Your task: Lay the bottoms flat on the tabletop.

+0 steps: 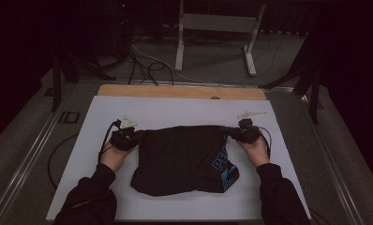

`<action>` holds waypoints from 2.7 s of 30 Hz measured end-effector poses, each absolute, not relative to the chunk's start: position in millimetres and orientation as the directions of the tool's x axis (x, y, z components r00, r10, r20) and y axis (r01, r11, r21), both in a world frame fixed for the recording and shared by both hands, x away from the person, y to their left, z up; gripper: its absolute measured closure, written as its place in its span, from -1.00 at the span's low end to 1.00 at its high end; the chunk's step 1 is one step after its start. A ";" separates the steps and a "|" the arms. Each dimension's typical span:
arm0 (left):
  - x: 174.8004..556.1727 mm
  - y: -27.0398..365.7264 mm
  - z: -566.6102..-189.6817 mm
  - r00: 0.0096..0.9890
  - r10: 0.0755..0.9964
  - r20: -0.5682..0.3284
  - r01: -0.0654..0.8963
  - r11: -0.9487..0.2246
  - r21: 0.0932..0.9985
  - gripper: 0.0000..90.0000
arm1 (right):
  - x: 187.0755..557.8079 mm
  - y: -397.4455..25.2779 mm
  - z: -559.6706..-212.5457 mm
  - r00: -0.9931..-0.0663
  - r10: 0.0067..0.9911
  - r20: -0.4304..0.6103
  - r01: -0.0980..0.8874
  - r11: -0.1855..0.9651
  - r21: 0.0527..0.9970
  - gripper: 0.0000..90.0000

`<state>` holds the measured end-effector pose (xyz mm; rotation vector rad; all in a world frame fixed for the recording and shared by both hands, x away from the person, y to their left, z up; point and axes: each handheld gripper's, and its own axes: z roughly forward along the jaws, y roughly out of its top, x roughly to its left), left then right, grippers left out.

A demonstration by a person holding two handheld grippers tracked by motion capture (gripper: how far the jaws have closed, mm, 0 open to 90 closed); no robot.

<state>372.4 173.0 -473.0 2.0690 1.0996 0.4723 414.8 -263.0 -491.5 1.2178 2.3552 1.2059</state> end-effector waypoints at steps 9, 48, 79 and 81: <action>396.4 167.5 -462.1 0.567 0.824 0.007 0.538 -0.376 0.755 0.83 | 417.0 -268.1 -488.4 -0.611 0.774 0.169 0.579 0.291 0.762 0.81; 484.6 155.6 -473.7 0.542 0.838 0.060 0.512 -0.386 0.768 0.81 | 492.4 -247.2 -473.7 -0.430 0.896 0.108 0.659 0.230 0.716 0.78; 460.1 153.5 -470.3 0.580 0.808 -0.105 0.592 -0.329 0.735 -0.85 | 471.3 -239.6 -473.9 -0.513 0.841 0.173 0.622 0.224 0.751 -0.60; 455.6 155.8 -467.6 0.589 0.800 -0.114 0.580 -0.320 0.749 -0.86 | 466.5 -238.9 -471.8 -0.521 0.836 0.173 0.614 0.226 0.757 -0.62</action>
